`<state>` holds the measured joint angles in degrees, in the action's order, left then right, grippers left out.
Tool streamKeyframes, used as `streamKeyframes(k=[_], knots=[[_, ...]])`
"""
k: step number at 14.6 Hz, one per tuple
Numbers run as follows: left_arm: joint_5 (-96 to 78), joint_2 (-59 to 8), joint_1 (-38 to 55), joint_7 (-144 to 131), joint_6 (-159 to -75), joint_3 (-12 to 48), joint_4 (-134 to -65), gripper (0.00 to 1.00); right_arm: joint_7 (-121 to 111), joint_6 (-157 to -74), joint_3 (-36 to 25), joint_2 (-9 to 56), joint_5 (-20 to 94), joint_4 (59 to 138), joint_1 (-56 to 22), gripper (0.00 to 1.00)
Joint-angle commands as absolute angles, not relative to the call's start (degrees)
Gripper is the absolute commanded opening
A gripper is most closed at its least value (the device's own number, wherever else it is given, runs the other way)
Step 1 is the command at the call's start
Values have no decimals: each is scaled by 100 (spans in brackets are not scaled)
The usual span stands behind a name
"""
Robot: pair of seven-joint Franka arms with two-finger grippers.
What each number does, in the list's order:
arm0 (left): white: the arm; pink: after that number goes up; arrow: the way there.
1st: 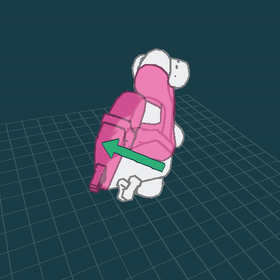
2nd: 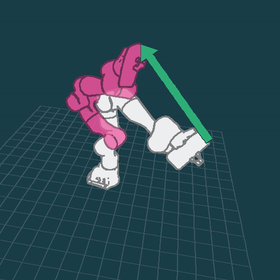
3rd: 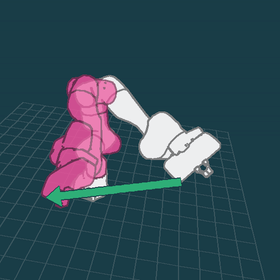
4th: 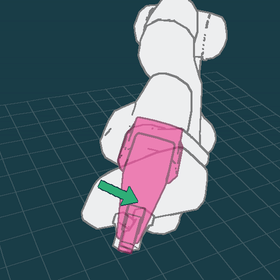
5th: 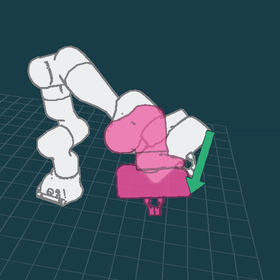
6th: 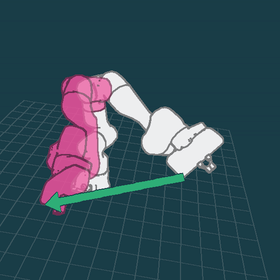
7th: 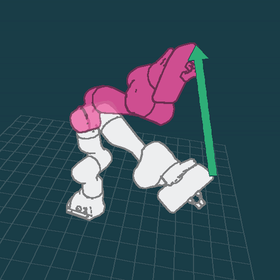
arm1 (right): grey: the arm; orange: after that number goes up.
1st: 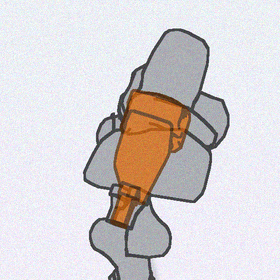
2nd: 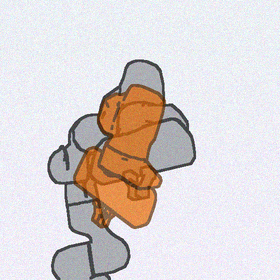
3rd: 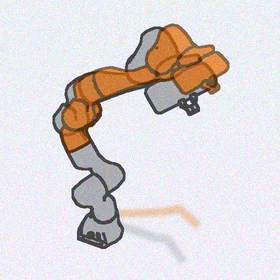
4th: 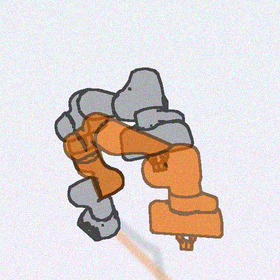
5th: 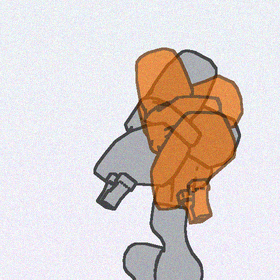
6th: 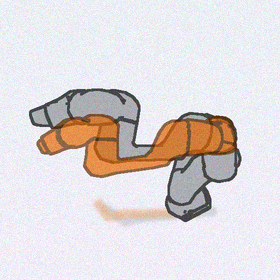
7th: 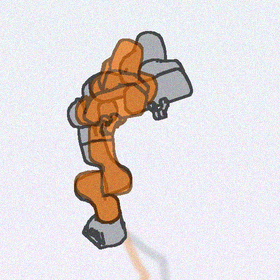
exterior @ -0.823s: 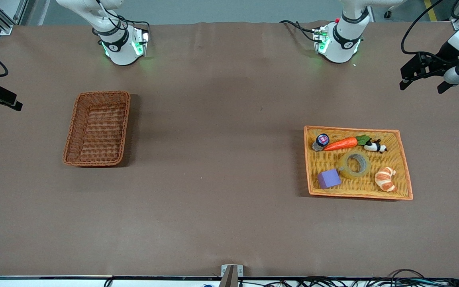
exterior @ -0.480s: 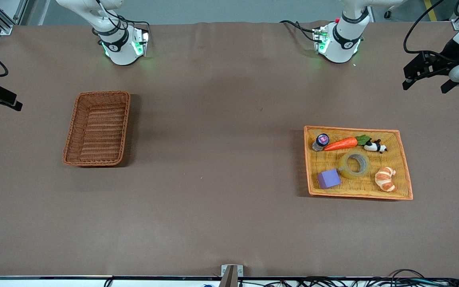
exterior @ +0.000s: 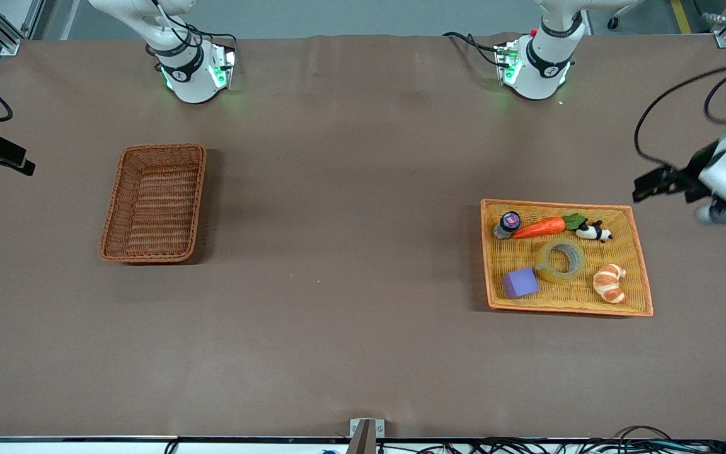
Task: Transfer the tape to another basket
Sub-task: 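Lower the left gripper onto the yellow tape roll in the tray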
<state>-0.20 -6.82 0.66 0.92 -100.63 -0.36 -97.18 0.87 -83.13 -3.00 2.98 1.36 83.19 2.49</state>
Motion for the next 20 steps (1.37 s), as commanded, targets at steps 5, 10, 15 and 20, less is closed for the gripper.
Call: streamKeyframes(k=[5,10,15,20], knots=[[70,-1589,-211,149,-12067,0,-10942,100,35,-8358,-316,176,229,8455,264,100],[53,-2082,-176,149,-12752,35,-11162,86,35,-8350,-316,176,220,8455,272,100],[9,-2583,-193,149,-13402,88,-11276,80,35,-8350,-316,176,220,8455,272,100],[9,-2769,-185,158,-13518,176,-11276,35,9,-8350,-325,176,220,8446,272,100]])
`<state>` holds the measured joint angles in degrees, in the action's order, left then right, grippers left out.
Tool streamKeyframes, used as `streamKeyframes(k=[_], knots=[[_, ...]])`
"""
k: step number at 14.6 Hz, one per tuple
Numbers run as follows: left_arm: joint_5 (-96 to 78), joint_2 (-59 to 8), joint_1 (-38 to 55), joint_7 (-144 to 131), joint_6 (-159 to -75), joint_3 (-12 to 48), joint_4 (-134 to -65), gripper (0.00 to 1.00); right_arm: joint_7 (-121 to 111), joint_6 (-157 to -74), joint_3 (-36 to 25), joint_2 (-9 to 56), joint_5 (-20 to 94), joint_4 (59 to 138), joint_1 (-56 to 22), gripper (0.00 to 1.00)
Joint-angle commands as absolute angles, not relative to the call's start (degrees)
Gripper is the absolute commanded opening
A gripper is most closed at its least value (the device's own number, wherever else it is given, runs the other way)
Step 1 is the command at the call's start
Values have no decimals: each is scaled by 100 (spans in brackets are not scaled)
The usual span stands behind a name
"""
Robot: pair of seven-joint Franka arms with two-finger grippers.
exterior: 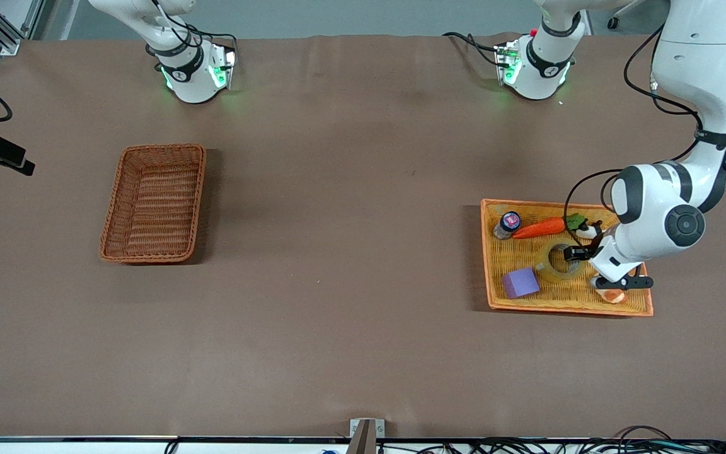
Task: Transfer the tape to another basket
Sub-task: 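Grasp the tape roll with the left gripper and carry it toward the basket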
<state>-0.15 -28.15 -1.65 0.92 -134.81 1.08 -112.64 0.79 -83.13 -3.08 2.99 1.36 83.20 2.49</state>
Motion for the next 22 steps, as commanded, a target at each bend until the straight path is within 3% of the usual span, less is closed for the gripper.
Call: streamKeyframes(k=[1,3,5,11,15,19,22], knots=[[9,-2769,-176,158,-13518,176,-11268,20,9,-8350,-325,176,228,8446,272,100],[9,-2690,-176,167,-13430,228,-11207,2,9,-8350,-325,176,229,8455,272,100],[18,-2480,-167,132,-13142,263,-10988,0,9,-8350,-325,176,229,8446,281,100],[9,-2232,-123,-813,-10410,1114,-9231,0,9,-8358,-325,176,229,8446,281,100],[61,-2442,191,-2667,-10423,2020,-9115,1,9,-8358,-325,176,229,8446,290,100],[70,-3320,1456,-4320,-10695,2022,-8220,1,9,-8358,-325,176,229,8446,308,100],[70,-3962,2230,-5420,-11546,1986,-7876,1,9,-8358,-325,176,229,8455,308,100]])
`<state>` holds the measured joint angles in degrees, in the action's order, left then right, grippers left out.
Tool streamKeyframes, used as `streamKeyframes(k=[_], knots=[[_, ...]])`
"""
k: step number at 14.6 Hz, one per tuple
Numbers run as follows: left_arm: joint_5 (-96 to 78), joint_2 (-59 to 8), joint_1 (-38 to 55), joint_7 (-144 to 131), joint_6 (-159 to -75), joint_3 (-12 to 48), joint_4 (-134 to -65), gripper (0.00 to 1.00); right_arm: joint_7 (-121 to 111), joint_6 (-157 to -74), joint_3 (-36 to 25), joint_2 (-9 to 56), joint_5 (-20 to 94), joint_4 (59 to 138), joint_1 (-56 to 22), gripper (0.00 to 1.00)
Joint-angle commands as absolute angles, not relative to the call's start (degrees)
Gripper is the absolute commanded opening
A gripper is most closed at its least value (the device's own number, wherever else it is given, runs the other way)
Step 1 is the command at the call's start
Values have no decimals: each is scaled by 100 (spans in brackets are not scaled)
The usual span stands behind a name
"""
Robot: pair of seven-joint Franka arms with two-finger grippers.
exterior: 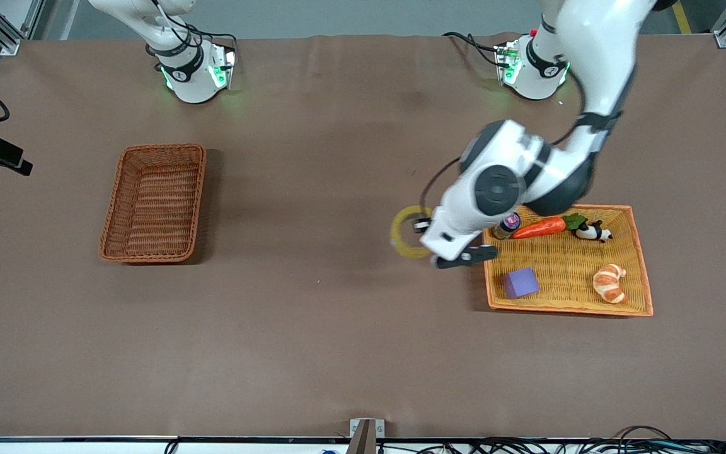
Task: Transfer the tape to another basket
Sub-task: 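Grasp the tape roll with the left gripper and carry it toward the basket, then set the tape roll on the table and open the left gripper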
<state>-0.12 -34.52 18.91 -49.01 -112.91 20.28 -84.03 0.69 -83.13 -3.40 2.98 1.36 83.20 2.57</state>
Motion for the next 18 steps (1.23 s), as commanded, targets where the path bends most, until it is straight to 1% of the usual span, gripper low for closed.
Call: streamKeyframes(k=[1,4,5,7,9,10,11,12,13,15,18], knots=[[88,-4086,2450,-5597,-11836,1969,-7875,1,0,-8358,-325,176,229,8455,308,100],[105,-4455,2986,-5931,-12478,1881,-7875,1,0,-8358,-325,176,229,8455,308,100],[123,-4595,3258,-6168,-12707,1707,-7875,1,0,-8358,-325,176,229,8455,308,100],[106,-4737,3812,-6240,-12753,1268,-7875,1,0,-8358,-325,176,229,8455,308,100],[114,-4886,4060,-6258,-12762,1125,-7875,5,0,-8358,-325,184,237,8455,308,100],[123,-4887,4078,-6249,-12762,1081,-7884,15,0,-8367,-316,185,255,8455,290,100],[132,-4878,4069,-6258,-12762,1081,-7884,45,0,-8376,-308,193,324,8455,264,100],[141,-4834,4043,-6223,-12762,1038,-7884,99,0,-8393,-282,202,360,8455,238,100],[202,-4747,3991,-6188,-12718,994,-7875,100,0,-8411,-264,211,369,8455,185,100],[482,-4292,3798,-6152,-12587,923,-7884,100,9,-8498,-272,255,369,8464,-113,100],[896,-3308,3000,-6004,-11623,923,-7884,100,131,-8691,-264,517,360,8507,-797,100]])
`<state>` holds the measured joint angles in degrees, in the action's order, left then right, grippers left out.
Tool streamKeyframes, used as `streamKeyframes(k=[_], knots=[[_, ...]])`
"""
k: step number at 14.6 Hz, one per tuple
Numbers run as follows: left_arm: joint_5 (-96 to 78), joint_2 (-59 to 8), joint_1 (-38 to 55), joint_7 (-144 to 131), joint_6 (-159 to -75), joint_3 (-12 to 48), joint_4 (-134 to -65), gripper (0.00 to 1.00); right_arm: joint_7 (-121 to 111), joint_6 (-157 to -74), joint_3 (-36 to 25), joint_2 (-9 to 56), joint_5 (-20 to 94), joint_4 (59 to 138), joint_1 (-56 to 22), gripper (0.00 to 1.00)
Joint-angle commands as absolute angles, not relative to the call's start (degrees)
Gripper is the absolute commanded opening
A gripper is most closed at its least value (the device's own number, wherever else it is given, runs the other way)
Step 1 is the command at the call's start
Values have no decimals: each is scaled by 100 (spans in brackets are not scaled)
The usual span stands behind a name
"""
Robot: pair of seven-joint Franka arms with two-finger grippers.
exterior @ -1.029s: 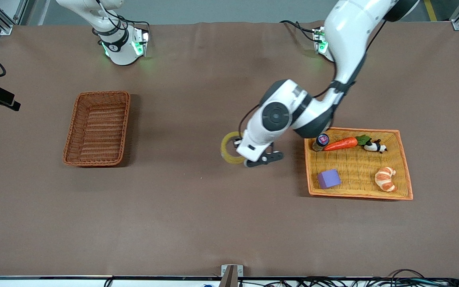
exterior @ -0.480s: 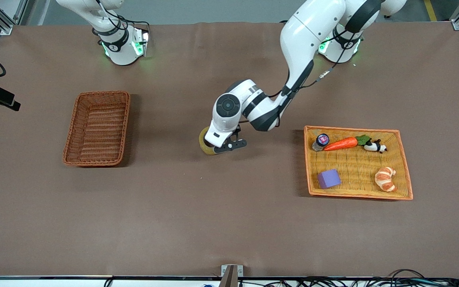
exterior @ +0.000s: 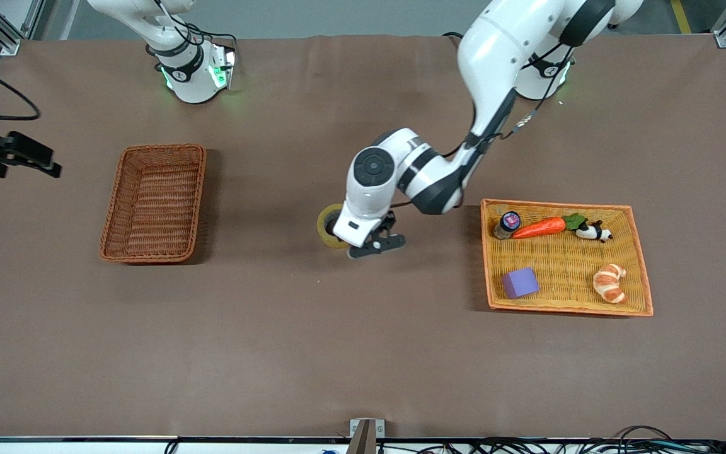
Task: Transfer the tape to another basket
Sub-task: 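Set the tape roll on the table and open the left gripper, then withdraw the left gripper while the right gripper reaches the tape roll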
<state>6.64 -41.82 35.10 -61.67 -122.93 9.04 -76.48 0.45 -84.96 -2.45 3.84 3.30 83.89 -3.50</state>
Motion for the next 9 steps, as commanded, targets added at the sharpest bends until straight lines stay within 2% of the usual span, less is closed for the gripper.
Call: streamKeyframes(k=[1,3,5,9], knots=[[983,-3026,2762,-5820,-11306,914,-7884,100,288,-8875,-264,614,360,8569,-1009,100],[1020,-2481,2226,-5005,-10822,949,-7901,100,858,-9288,-81,843,360,8709,-1308,100],[993,-1980,1813,-4170,-10198,958,-7910,100,1674,-9780,437,1106,360,8876,-1354,100],[862,-1250,1057,-2851,-9502,984,-8006,100,3266,-11132,1405,1835,194,9368,-1485,100]])
